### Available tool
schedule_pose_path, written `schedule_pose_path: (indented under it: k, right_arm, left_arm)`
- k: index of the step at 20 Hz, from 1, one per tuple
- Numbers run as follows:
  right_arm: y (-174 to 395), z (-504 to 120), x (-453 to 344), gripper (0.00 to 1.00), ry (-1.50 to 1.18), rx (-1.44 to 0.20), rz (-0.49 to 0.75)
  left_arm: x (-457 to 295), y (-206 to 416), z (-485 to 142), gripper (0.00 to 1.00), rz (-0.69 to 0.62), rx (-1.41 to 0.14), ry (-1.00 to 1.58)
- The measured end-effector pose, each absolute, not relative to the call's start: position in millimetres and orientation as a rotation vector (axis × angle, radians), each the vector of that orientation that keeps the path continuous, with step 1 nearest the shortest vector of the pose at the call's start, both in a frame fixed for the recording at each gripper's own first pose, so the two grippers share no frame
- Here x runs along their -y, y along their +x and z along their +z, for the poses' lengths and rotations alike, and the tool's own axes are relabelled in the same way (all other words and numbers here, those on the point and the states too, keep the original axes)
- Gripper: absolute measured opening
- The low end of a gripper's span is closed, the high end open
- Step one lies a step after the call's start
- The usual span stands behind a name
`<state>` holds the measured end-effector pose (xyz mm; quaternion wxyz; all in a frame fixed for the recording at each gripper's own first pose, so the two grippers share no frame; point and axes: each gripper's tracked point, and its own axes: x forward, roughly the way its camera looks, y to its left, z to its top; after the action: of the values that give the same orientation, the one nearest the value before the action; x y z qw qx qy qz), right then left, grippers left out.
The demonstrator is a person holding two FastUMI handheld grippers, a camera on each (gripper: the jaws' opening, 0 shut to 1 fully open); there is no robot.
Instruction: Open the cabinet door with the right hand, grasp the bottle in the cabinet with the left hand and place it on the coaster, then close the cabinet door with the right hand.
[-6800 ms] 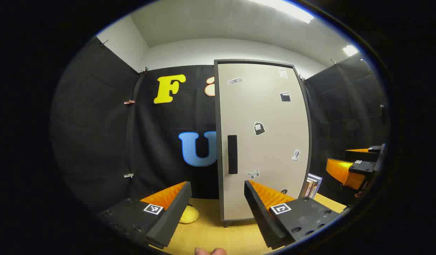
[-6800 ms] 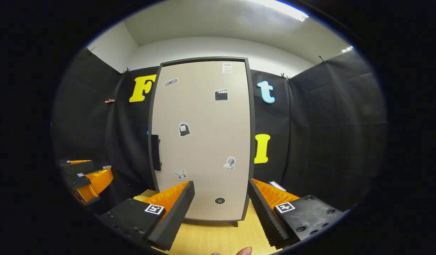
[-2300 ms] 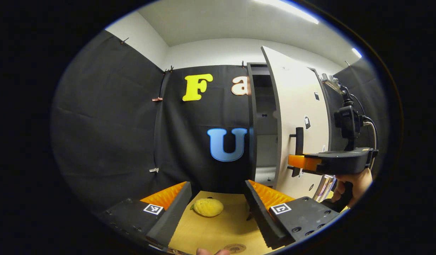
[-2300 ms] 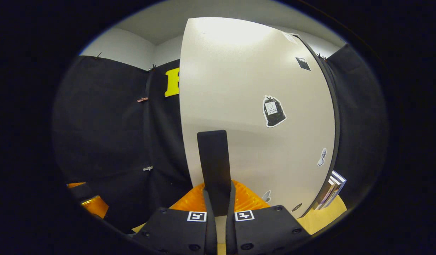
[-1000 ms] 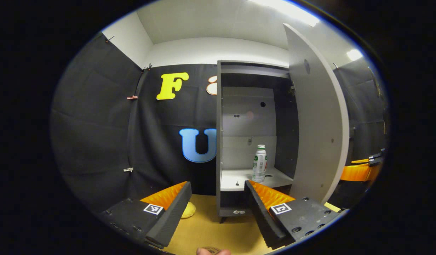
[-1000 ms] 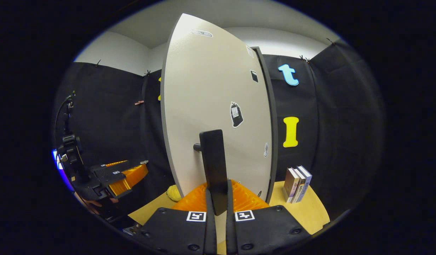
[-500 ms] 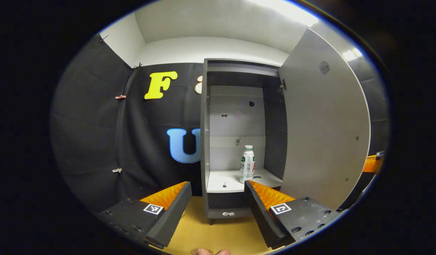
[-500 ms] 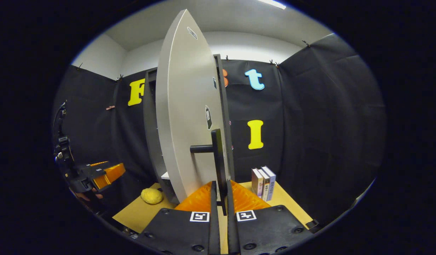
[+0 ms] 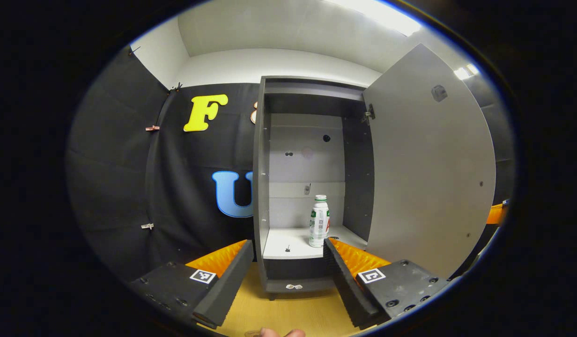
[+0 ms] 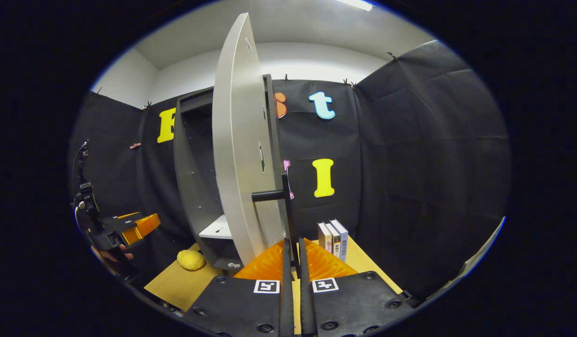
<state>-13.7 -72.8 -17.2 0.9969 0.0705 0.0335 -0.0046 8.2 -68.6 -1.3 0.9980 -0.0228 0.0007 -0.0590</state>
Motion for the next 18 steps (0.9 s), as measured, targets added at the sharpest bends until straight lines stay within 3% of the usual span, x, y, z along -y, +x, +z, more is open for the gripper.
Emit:
schedule_pose_path:
  k: [5, 6, 8, 10, 11, 12, 14, 16, 17, 18]
  right_arm:
    - [-18, -9, 84, 0.11, 0.113, -0.045, -0.025]
    - [-19, -8, 85, 0.22, 0.109, -0.045, -0.023]
    - [-25, -7, 98, 0.24, 0.099, -0.04, -0.037]
    - [-29, -5, 112, 0.44, 0.09, -0.028, -0.067]
    - [-29, -8, 118, 0.62, 0.09, -0.028, -0.078]
    - [-29, -8, 124, 0.66, 0.089, -0.023, -0.088]
    - [-25, -8, 126, 0.99, 0.096, -0.012, -0.062]
    - [-27, -6, 126, 0.94, 0.072, 0.007, -0.036]
    - [-26, -8, 128, 1.0, 0.061, 0.007, -0.023]
    - [-29, -8, 127, 0.99, 0.07, -0.002, -0.001]
  left_arm:
    - [90, 22, 1, 0.94, -0.146, -0.003, -0.056]
    - [94, 25, 3, 0.94, -0.154, 0.0, -0.056]
    - [105, 33, 5, 0.94, -0.169, 0.009, -0.047]
    - [116, 45, 5, 0.94, -0.185, 0.012, -0.045]
    - [122, 51, 5, 0.92, -0.191, 0.013, -0.049]
    - [129, 57, 5, 0.94, -0.198, 0.013, -0.052]
    - [140, 73, 5, 0.94, -0.207, 0.014, -0.054]
    - [152, 91, 3, 0.94, -0.215, 0.017, -0.052]
    - [158, 101, 3, 0.92, -0.221, 0.018, -0.052]
    - [164, 111, 2, 0.95, -0.222, 0.019, -0.054]
